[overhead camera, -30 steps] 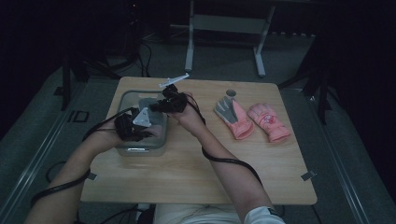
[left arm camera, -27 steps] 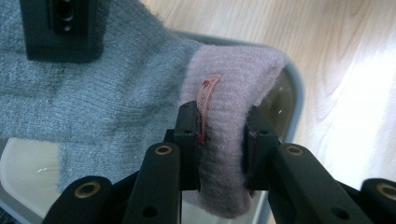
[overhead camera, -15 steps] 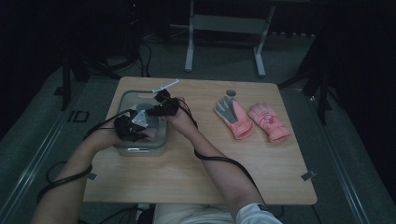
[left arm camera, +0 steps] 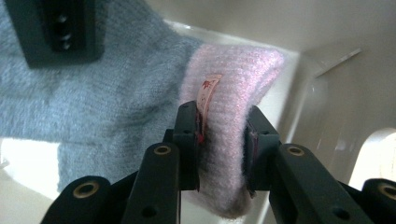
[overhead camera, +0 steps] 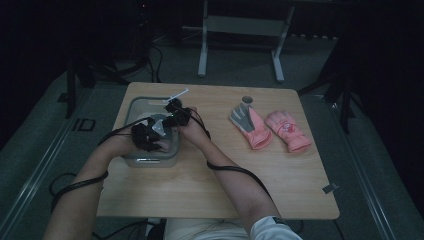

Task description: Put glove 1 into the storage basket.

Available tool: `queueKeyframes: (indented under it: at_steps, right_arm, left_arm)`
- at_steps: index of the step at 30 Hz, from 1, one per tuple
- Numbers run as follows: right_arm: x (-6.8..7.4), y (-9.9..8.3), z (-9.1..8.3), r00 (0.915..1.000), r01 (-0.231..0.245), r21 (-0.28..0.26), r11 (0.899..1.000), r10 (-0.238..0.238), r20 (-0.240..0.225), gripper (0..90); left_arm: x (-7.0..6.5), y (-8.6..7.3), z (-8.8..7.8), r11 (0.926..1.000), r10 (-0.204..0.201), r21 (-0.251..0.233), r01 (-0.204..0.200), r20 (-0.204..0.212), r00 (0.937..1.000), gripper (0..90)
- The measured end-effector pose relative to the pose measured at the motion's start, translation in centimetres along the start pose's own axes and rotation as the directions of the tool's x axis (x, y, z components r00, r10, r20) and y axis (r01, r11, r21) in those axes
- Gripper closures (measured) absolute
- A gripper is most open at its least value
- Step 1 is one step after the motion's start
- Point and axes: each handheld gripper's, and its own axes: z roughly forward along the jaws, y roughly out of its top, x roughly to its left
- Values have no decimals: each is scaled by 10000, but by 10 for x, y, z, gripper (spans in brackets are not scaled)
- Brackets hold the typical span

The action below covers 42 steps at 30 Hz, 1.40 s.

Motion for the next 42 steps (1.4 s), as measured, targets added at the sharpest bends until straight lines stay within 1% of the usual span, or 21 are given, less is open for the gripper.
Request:
queueKeyframes:
  at_steps: [1, 2, 4, 7, 8, 13, 18, 20, 23, 25, 26, 27, 29, 30, 31, 32, 34, 36, 37, 38, 42]
  right_arm:
    - [0, 0, 2, 9999, 160, 177, 9997, -161, 46, 674]
    - [0, 0, 2, 9999, 160, 177, 9997, -161, 46, 674]
    - [1, 1, 1, 9997, 214, 240, 9995, -216, 86, 605]
    - [-1, 1, -1, 9996, 227, 190, 9996, -231, 190, 594]
    - [-2, 1, -4, 9999, 128, 121, 9998, -129, 99, 590]
    - [-2, 1, -8, 9999, 120, 19, 9999, -120, -19, 585]
    - [1, -1, -15, 9997, 259, -155, 9995, -259, -30, 573]
    - [0, -3, -19, 9996, 270, -221, 9994, -271, -34, 569]
    - [-2, -5, -23, 9998, 205, -286, 9994, -205, -14, 569]
    - [-3, -6, -26, 9998, 207, -349, 9992, -208, -19, 569]
    - [-2, -6, -31, 9997, 222, -456, 9987, -225, -63, 570]
    - [-2, -6, -31, 9997, 222, -456, 9987, -225, -63, 570]
    - [-1, -5, -37, 9996, 278, -534, 9982, -281, -61, 568]
    - [1, -6, -43, 9995, 293, -660, 9974, -298, -77, 569]
    - [1, -6, -43, 9995, 293, -660, 9974, -298, -77, 569]
    - [2, -7, -47, 9994, 304, -727, 9969, -313, -113, 568]
    - [3, -9, -53, 9994, 328, -778, 9964, -338, -112, 567]
    - [4, -12, -61, 9991, 419, -775, 9961, -418, 23, 569]
    - [4, -13, -64, 9991, 426, -751, 9963, -423, 56, 579]
    - [3, -14, -68, 9994, 353, -738, 9966, -354, 2, 578]
    - [0, -19, -83, 9994, 322, -842, 9959, -313, 117, 545]
  left_arm:
    - [1, 0, 2, 10000, -18, -6, 18, 89, 10000, 707]
    - [1, 0, 3, 10000, 3, 43, -3, 95, 10000, 707]
    - [2, -1, 6, 9999, 28, 125, -31, 234, 9997, 706]
    - [3, 0, 8, 10000, -37, 89, 34, 289, 9996, 701]
    - [4, 0, 8, 9999, -68, 104, 65, 322, 9995, 694]
    - [5, 3, 8, 9999, -105, 82, 103, 271, 9996, 684]
    - [6, 4, 8, 9990, -436, 42, 434, 357, 9984, 595]
    - [6, 4, 5, 9984, -563, -74, 564, 91, 9984, 503]
    - [5, 4, -1, 9964, -799, -310, 794, -151, 9967, 430]
    - [6, 3, -10, 9915, -1170, -615, 1146, -361, 9925, 383]
    - [6, 3, -15, 9864, -1433, -864, 1396, -386, 9889, 331]
    - [7, 3, -19, 9834, -1540, -1027, 1495, -370, 9874, 331]
    - [7, 6, -28, 9766, -1797, -1228, 1764, -165, 9836, 238]
    - [6, 8, -30, 9759, -1838, -1223, 1805, -166, 9828, 218]
    - [4, 10, -33, 9737, -1902, -1297, 1875, -82, 9817, 218]
    - [3, 13, -35, 9715, -1960, -1356, 1944, 17, 9806, 185]
    - [-1, 18, -38, 9672, -2071, -1496, 2052, 34, 9783, 163]
    - [-5, 22, -42, 9629, -2174, -1673, 2118, -154, 9760, 157]
    - [-7, 25, -44, 9583, -2276, -1804, 2214, -140, 9736, 157]
    - [-9, 28, -46, 9566, -2273, -1915, 2196, -189, 9736, 157]
    - [-18, 41, -48, 9530, -2221, -2046, 2236, 309, 9745, 146]
